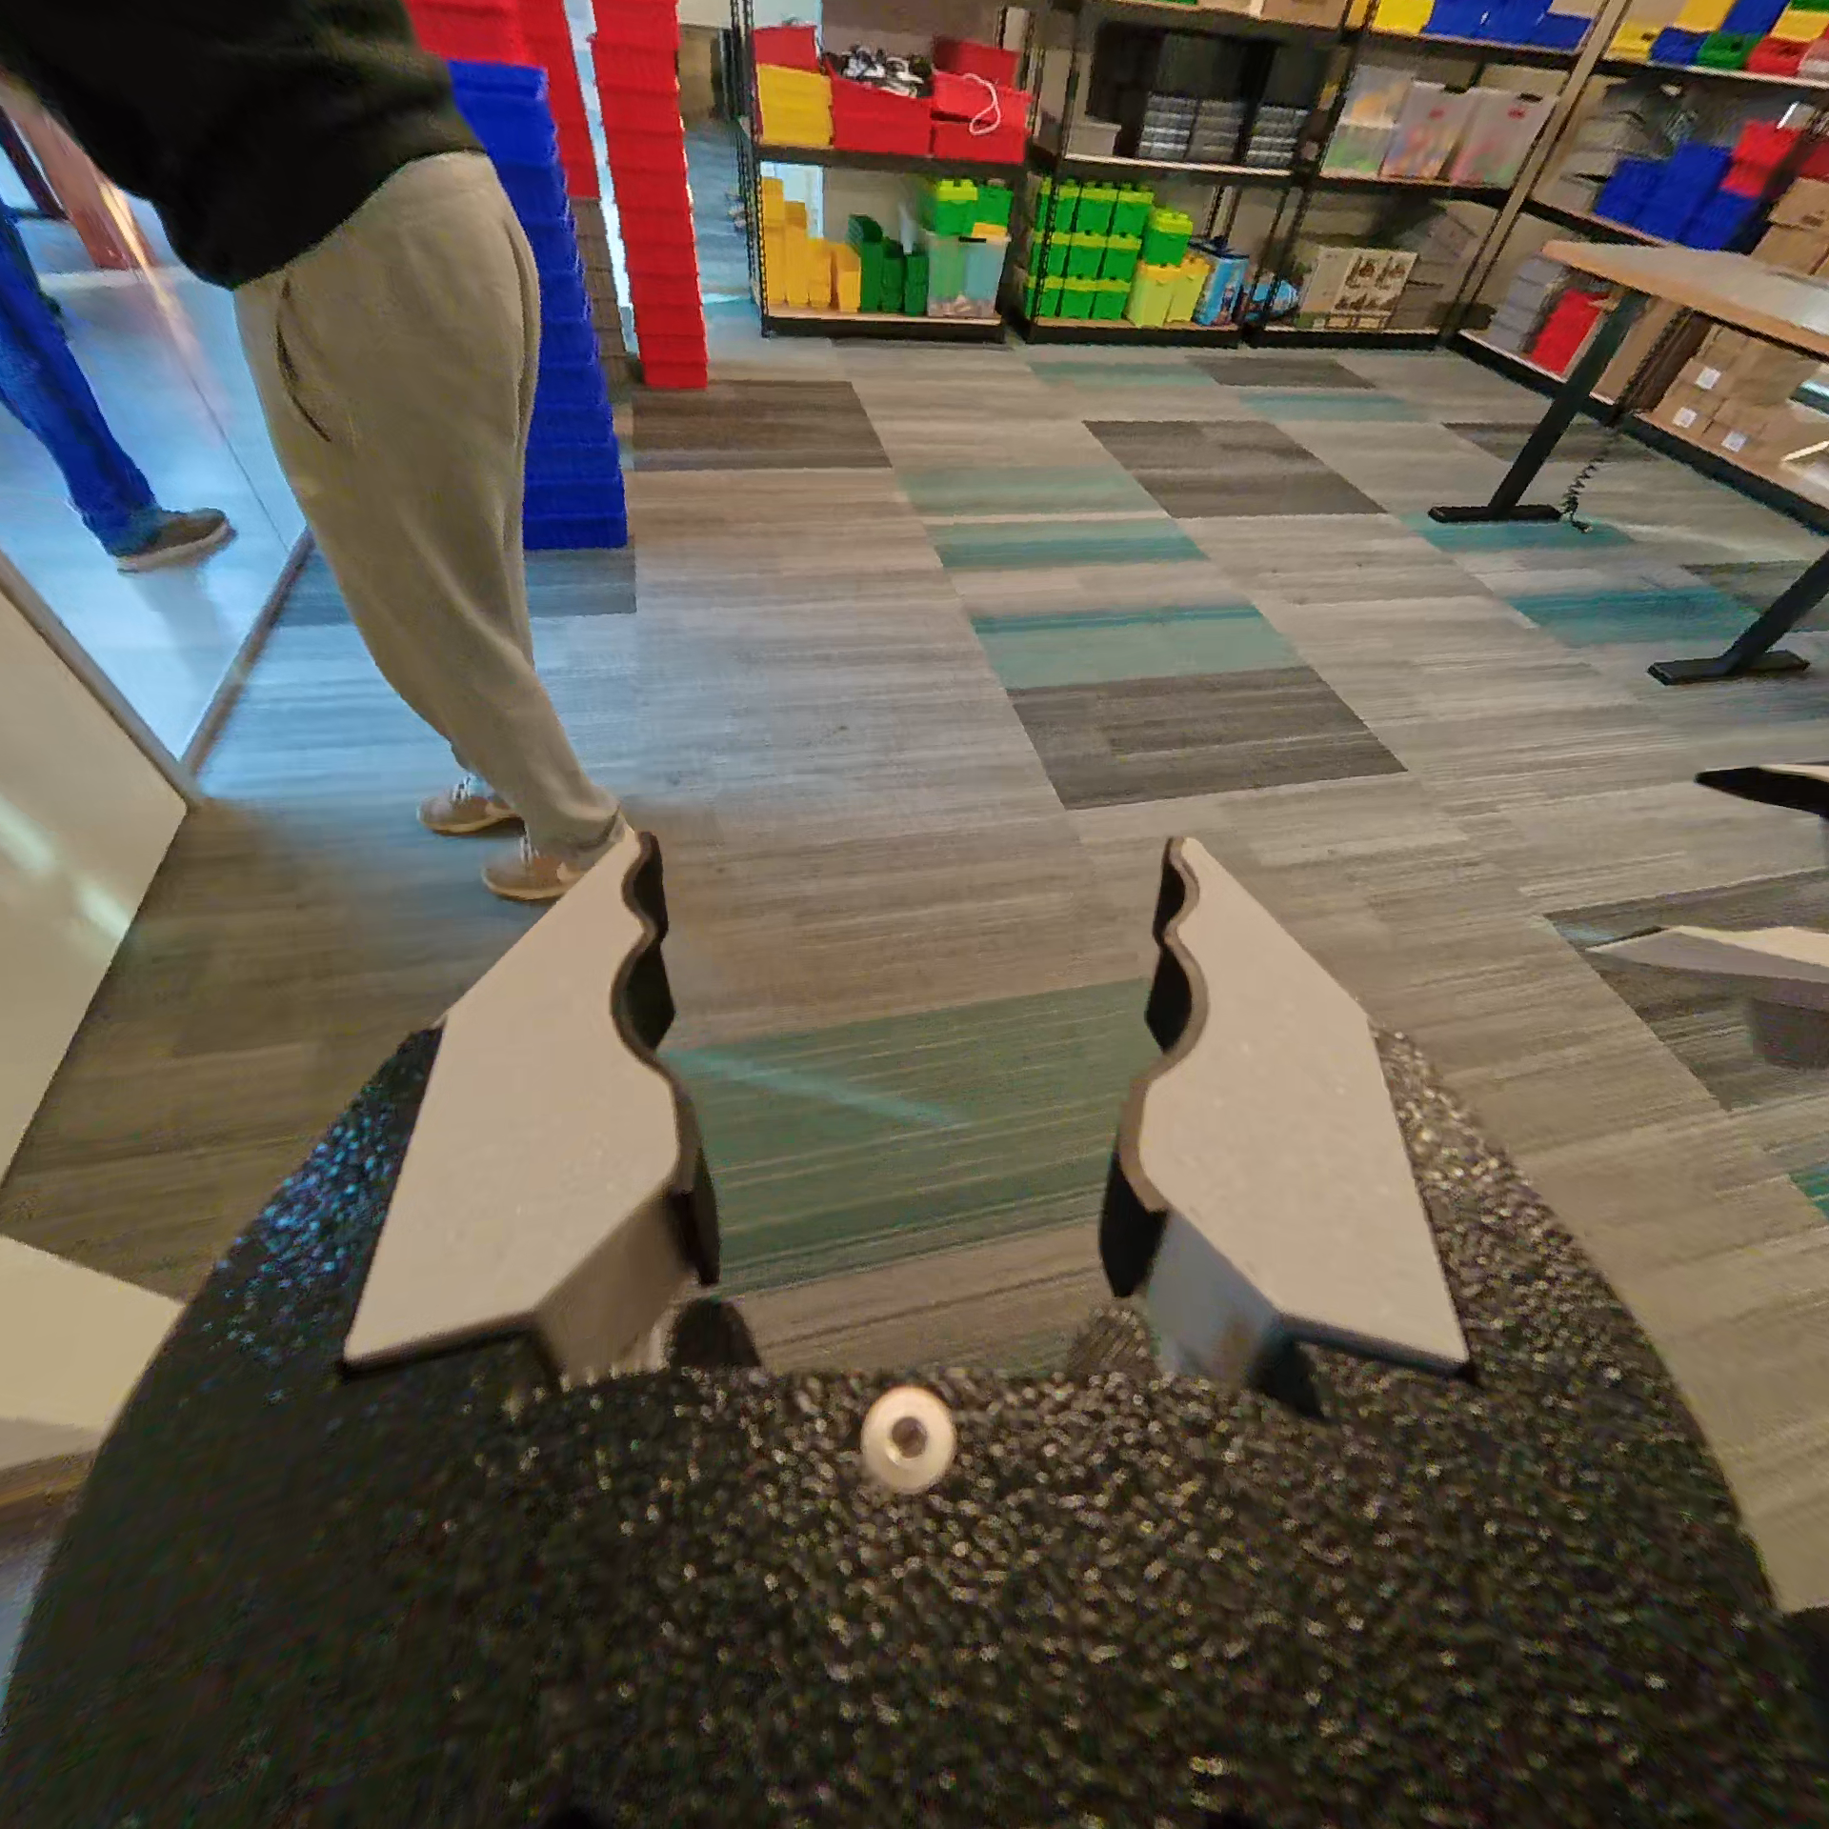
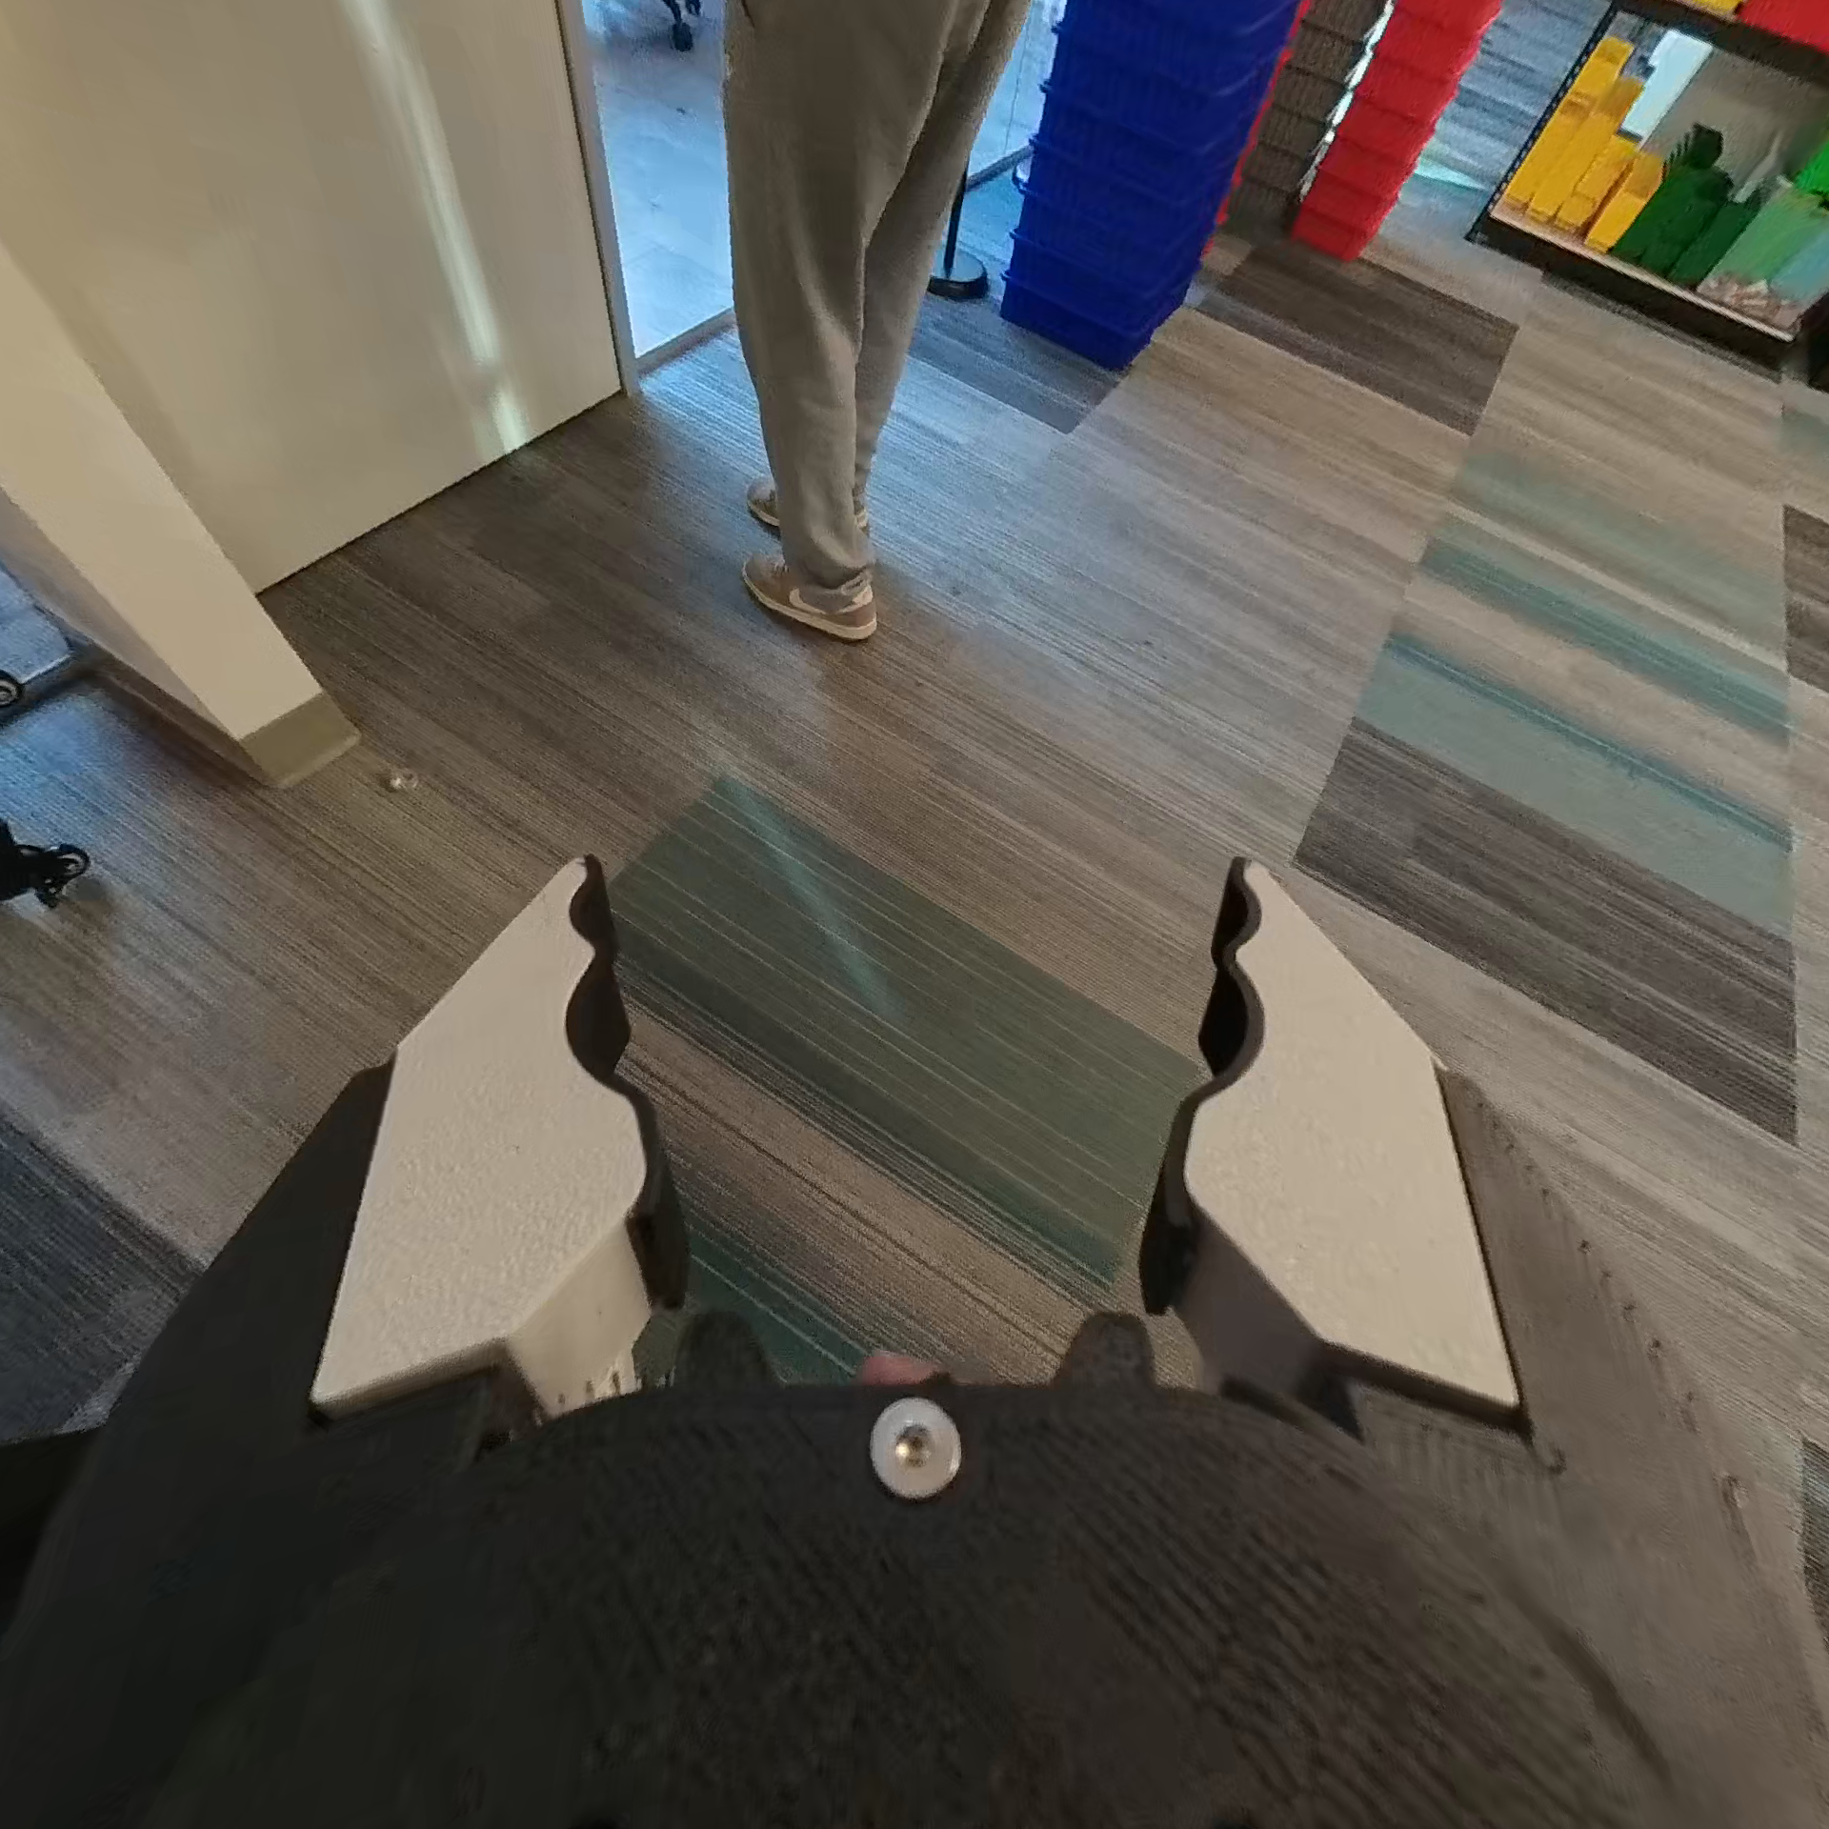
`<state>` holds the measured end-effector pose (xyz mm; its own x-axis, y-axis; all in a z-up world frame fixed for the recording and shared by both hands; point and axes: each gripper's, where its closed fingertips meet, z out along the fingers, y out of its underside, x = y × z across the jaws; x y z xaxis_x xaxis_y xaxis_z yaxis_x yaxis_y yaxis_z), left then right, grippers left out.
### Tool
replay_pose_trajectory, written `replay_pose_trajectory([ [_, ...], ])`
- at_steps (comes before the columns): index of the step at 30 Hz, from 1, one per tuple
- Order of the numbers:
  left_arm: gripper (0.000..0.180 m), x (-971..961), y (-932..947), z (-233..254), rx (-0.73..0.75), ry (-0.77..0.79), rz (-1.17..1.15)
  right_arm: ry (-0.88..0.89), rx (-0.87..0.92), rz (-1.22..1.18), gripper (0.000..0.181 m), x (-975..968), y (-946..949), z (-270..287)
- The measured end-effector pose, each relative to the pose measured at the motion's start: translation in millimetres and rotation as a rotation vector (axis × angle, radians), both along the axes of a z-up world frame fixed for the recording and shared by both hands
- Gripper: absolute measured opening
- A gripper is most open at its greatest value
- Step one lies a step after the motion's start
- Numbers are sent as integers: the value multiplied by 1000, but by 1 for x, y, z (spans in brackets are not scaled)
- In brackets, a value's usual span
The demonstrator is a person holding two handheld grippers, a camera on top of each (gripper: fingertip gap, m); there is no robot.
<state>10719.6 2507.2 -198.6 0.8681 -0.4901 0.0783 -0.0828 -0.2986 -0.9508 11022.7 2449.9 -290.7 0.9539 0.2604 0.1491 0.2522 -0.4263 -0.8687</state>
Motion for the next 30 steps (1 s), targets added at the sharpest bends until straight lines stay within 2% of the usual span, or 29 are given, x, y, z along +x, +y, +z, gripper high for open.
replay_pose_trajectory([
  [5,96,-13,50,-26,-64,2,49,45,-46,71,119,-32,75,-28],
  [10,96,-45,105,-28,-59,37,177,43,13,181,118,-58,181,-16],
  [15,95,-62,167,-11,-43,-19,308,100,27,267,115,-75,282,3],
  [19,92,-62,208,-7,7,3,367,20,76,365,112,-86,344,13],
  [24,93,-56,250,-17,-25,-12,360,51,93,388,112,-92,388,26],
  [30,93,-66,317,-17,-5,8,328,116,12,386,114,-96,427,7],
])
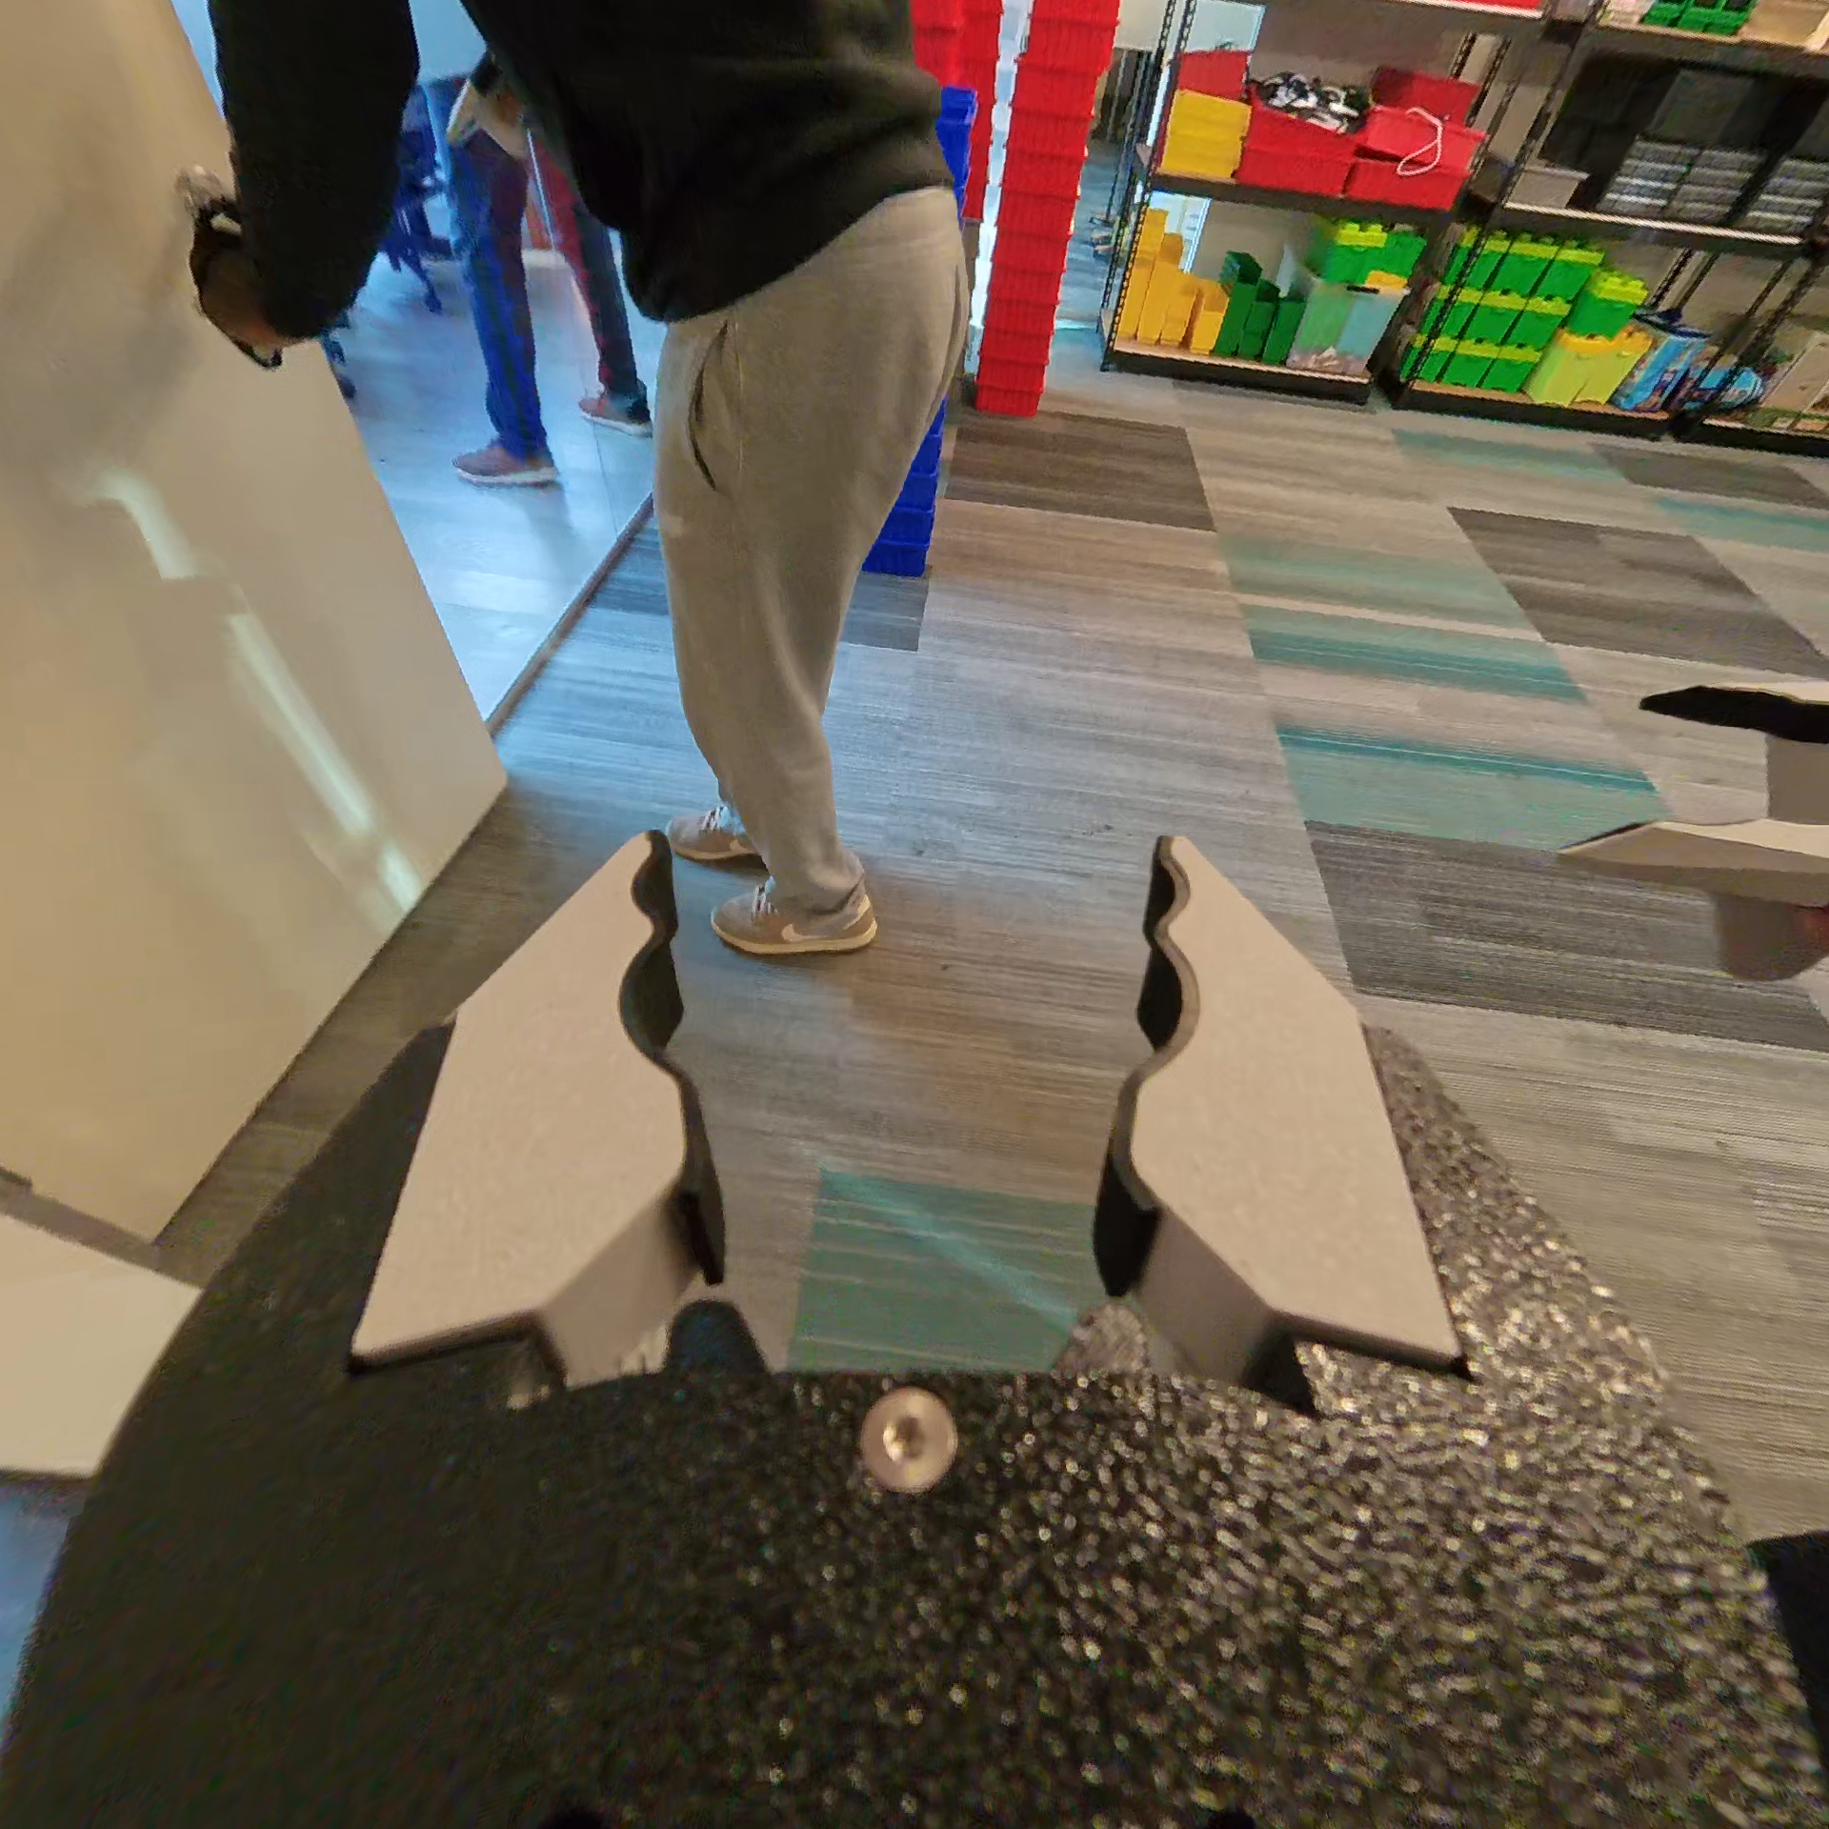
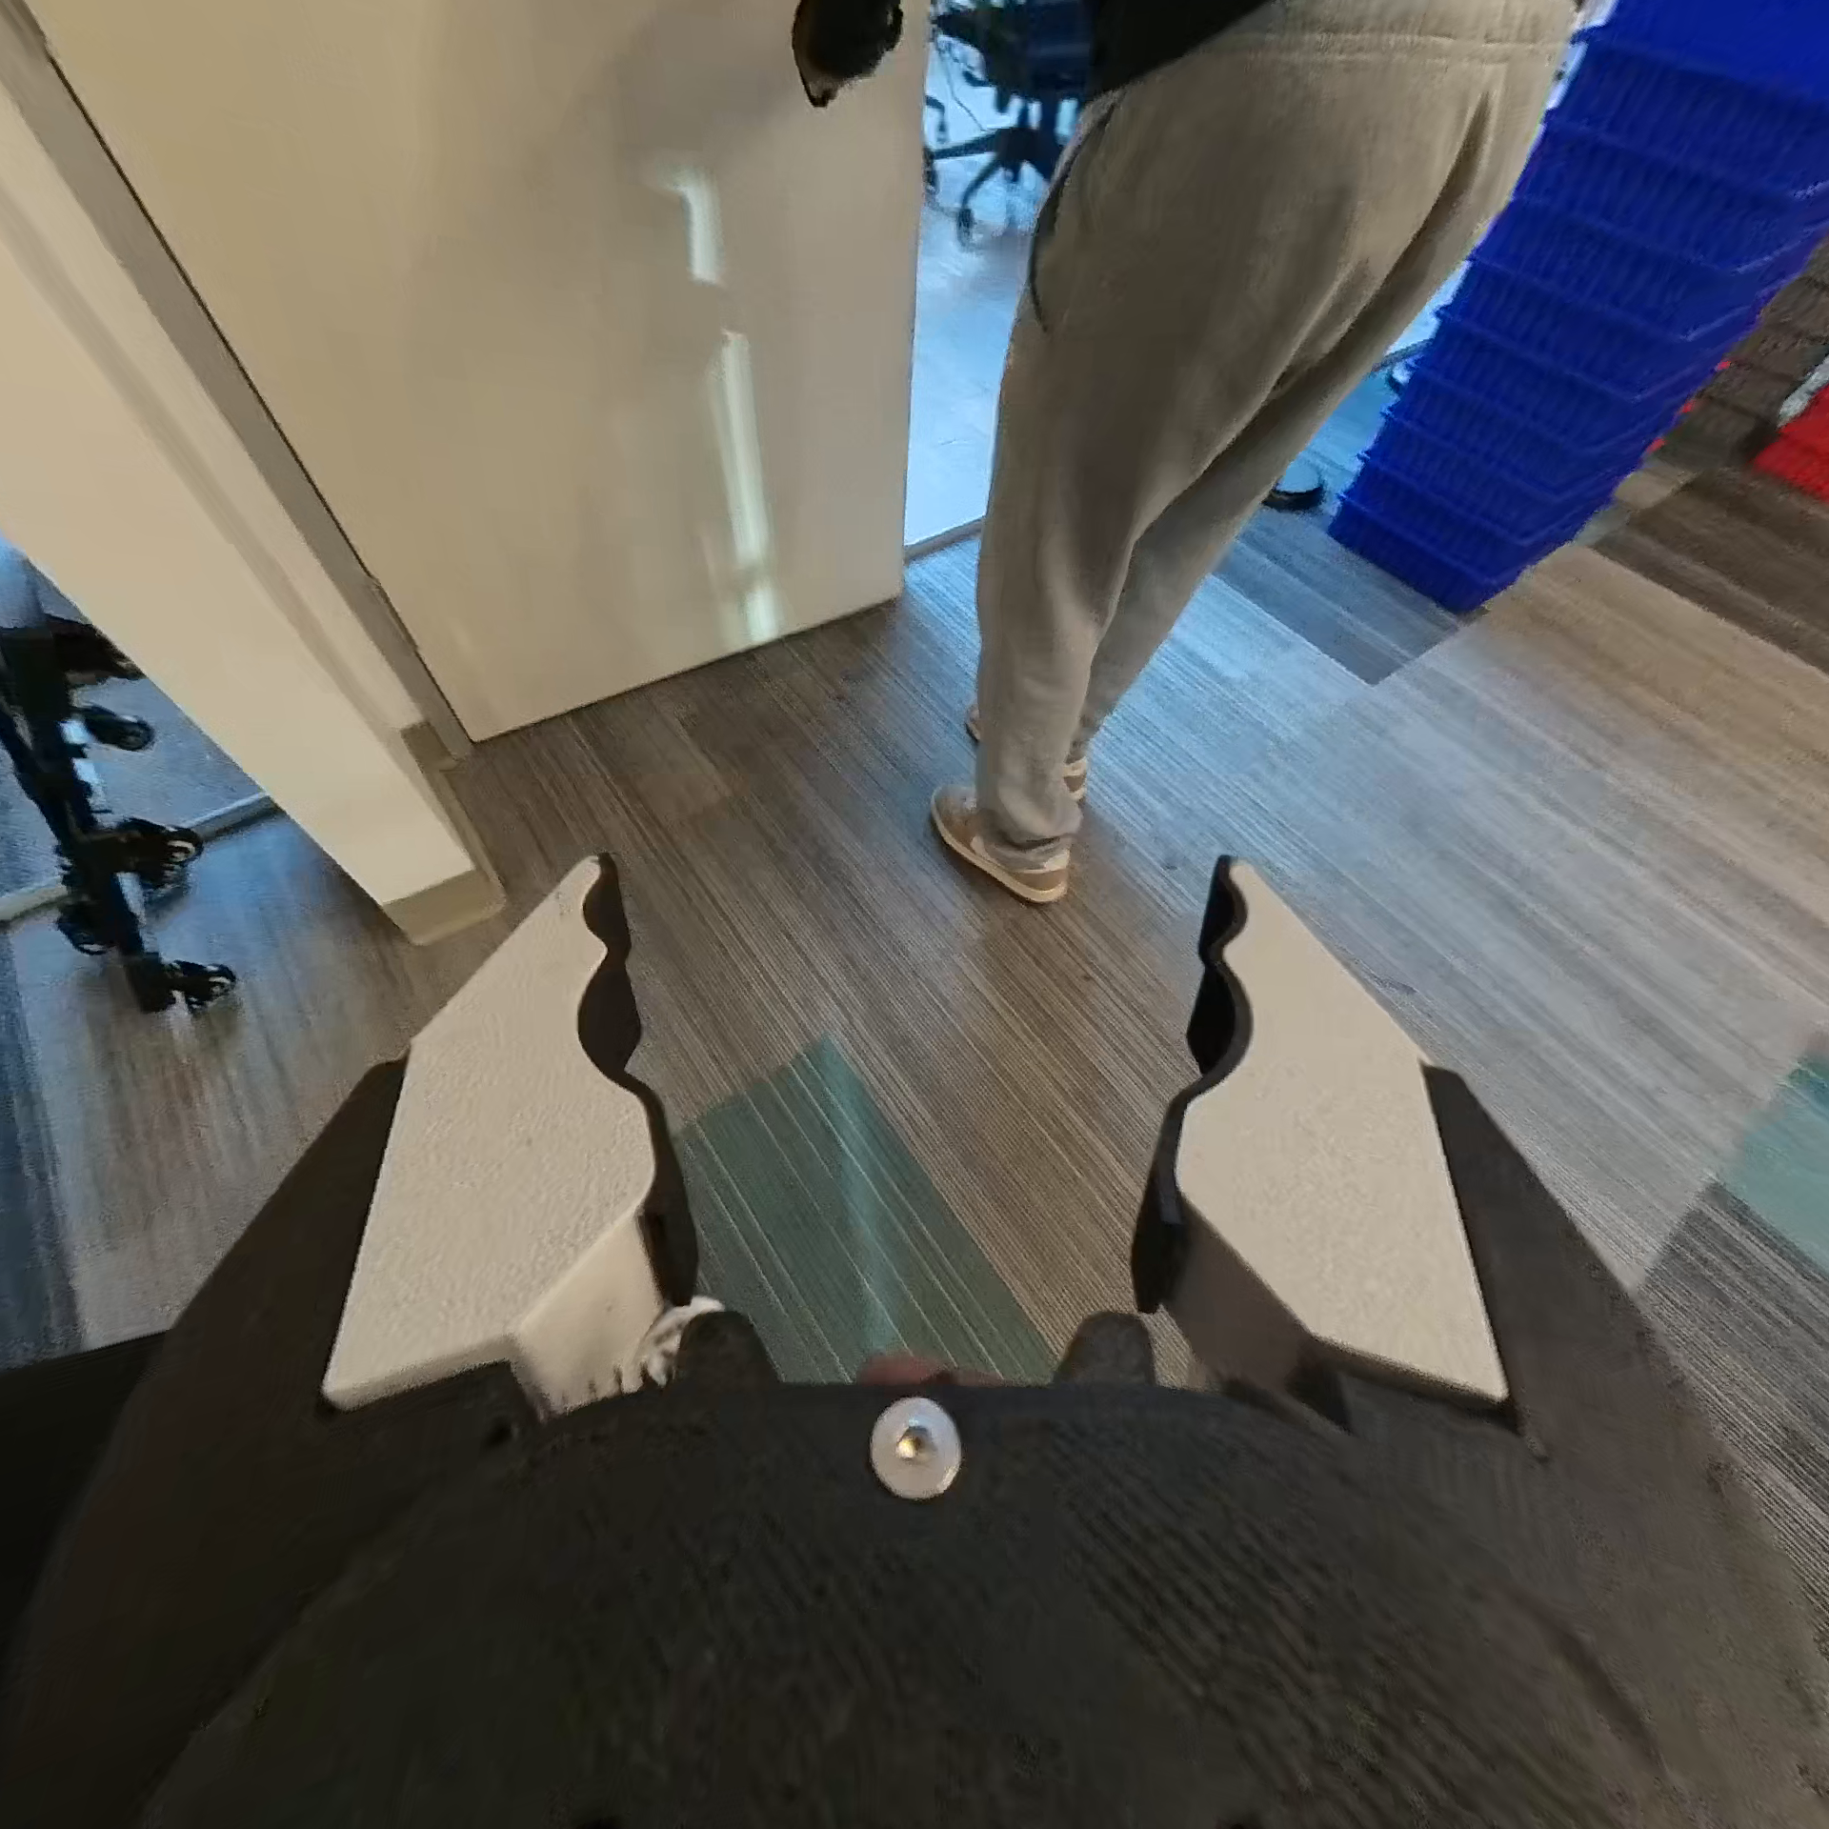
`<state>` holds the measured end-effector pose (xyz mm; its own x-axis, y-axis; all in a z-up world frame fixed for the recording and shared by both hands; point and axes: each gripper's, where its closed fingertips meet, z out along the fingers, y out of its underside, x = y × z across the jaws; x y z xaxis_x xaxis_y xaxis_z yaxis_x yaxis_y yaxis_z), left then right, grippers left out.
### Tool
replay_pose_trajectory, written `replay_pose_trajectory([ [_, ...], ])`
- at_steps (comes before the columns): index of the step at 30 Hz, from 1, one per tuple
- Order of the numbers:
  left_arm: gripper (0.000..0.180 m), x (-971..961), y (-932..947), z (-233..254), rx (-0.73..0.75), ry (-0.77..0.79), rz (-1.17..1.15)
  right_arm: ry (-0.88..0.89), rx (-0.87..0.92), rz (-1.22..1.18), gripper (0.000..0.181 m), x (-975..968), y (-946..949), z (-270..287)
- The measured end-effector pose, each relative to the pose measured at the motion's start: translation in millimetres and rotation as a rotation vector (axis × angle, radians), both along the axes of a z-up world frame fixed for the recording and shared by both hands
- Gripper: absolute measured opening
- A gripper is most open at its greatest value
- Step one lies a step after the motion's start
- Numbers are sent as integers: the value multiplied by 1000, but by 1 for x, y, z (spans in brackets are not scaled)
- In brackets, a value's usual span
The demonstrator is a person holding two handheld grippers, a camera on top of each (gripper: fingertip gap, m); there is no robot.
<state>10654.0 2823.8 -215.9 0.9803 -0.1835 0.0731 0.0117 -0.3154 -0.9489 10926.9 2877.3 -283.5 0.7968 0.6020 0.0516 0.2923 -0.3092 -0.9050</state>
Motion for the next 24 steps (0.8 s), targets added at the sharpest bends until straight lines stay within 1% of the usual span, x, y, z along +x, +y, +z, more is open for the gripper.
replay_pose_trajectory([
  [3,92,1,43,4,14,-31,-27,-5,-15,52,113,-8,25,6],
  [5,92,14,78,9,40,-87,-74,-50,27,92,116,-7,42,17],
  [7,92,31,110,14,59,-108,-131,-80,62,114,118,-2,56,29],
  [13,95,90,166,34,102,-76,-276,-3,64,38,122,24,82,41],
  [16,95,104,179,27,88,-40,-282,9,68,44,123,35,97,43],
  [19,96,115,190,18,53,-50,-266,-2,84,70,125,51,117,47],
  [24,96,134,212,10,32,10,-163,52,142,73,125,98,170,68],
])
